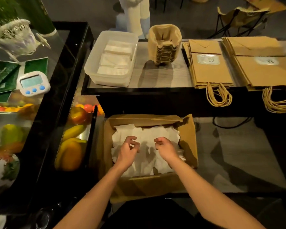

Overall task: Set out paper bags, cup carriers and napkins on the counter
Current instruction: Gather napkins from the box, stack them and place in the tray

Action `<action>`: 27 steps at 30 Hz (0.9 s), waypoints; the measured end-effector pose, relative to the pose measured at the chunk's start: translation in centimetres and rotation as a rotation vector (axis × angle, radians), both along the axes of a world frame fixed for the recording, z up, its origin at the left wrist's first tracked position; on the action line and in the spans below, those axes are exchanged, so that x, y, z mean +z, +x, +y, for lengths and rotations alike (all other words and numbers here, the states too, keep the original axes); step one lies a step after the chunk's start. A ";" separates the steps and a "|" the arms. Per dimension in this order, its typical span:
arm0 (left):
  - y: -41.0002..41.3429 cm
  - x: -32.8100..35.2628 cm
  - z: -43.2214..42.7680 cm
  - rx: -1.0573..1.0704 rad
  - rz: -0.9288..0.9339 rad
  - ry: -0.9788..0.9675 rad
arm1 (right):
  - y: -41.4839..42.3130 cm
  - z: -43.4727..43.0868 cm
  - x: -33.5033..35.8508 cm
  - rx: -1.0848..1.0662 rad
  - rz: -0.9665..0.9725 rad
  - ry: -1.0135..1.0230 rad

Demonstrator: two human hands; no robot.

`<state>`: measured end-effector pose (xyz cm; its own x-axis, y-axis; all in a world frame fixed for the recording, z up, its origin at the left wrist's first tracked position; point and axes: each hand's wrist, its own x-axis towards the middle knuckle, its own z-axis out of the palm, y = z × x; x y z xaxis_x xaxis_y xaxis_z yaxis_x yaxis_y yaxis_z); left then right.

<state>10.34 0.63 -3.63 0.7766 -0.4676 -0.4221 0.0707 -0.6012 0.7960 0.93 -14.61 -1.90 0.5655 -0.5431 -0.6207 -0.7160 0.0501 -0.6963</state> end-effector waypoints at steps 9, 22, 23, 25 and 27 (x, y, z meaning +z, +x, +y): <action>-0.3 -3.2 2.4 -0.022 0.157 0.119 | -0.8 1.6 -3.1 0.021 0.183 -0.073; -1.0 -3.2 0.8 -0.203 0.255 0.106 | -2.4 -2.3 -3.0 0.432 0.644 -0.185; -1.1 -3.3 0.8 -0.207 0.259 0.112 | -2.4 -2.3 -3.1 0.429 0.636 -0.158; -1.1 -3.5 1.0 -0.207 0.267 0.124 | -2.5 -2.4 -3.1 0.389 0.600 -0.080; -1.1 -3.5 1.2 -0.200 0.281 0.123 | -2.4 -2.6 -3.0 0.326 0.544 -0.006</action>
